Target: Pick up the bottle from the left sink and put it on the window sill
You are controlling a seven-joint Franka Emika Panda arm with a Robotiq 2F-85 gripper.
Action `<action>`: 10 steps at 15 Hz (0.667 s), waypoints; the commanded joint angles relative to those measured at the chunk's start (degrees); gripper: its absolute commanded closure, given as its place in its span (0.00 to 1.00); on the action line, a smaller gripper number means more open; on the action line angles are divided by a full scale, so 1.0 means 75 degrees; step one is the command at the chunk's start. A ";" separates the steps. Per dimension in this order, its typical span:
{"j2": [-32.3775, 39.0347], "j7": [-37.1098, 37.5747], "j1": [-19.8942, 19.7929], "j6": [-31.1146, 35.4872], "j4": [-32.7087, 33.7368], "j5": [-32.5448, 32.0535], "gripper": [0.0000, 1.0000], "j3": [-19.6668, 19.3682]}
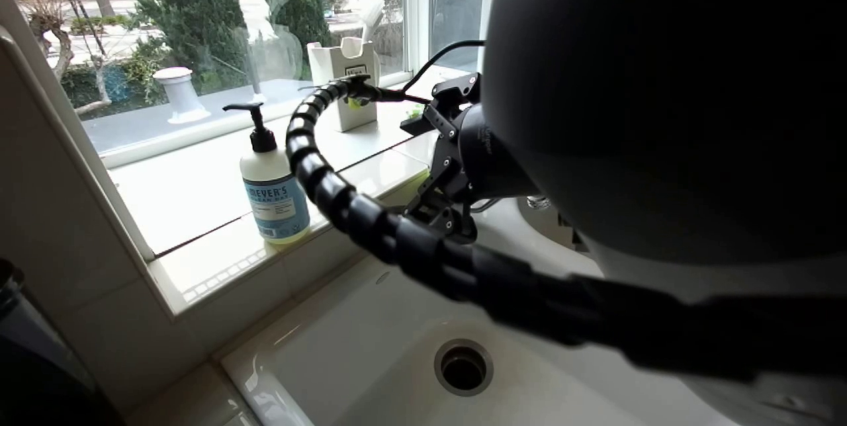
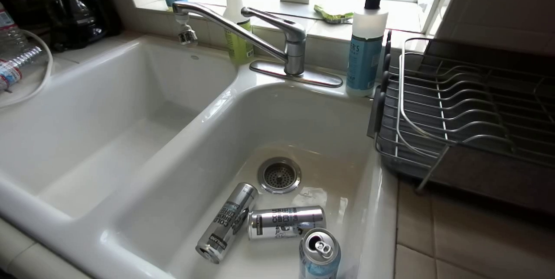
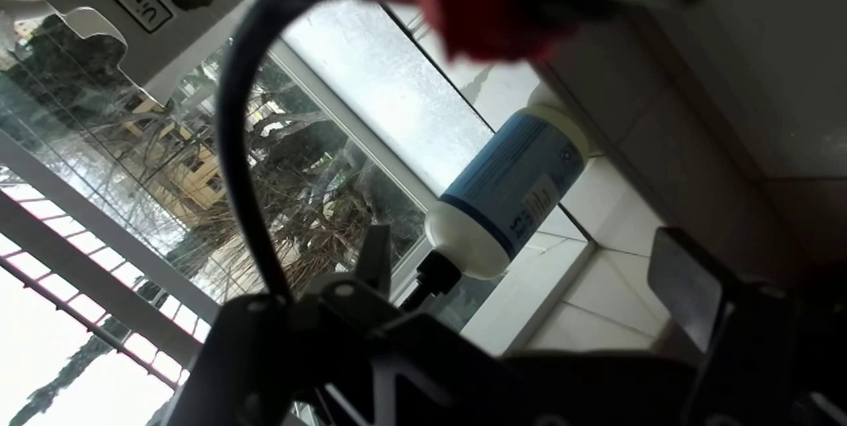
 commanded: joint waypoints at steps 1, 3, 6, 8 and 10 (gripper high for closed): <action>-0.0025 0.0107 0.0000 0.0021 0.0018 -0.0136 0.00 -0.0007; -0.0307 -0.0192 0.0026 0.0575 0.0033 -0.0176 0.00 -0.0021; -0.0608 -0.0653 -0.0006 0.0955 0.0185 -0.0019 0.00 -0.0023; -0.0799 -0.1020 -0.0088 0.1008 0.0269 0.0070 0.00 -0.0084; -0.0947 -0.1276 -0.0192 0.0850 0.0345 0.0031 0.00 -0.0183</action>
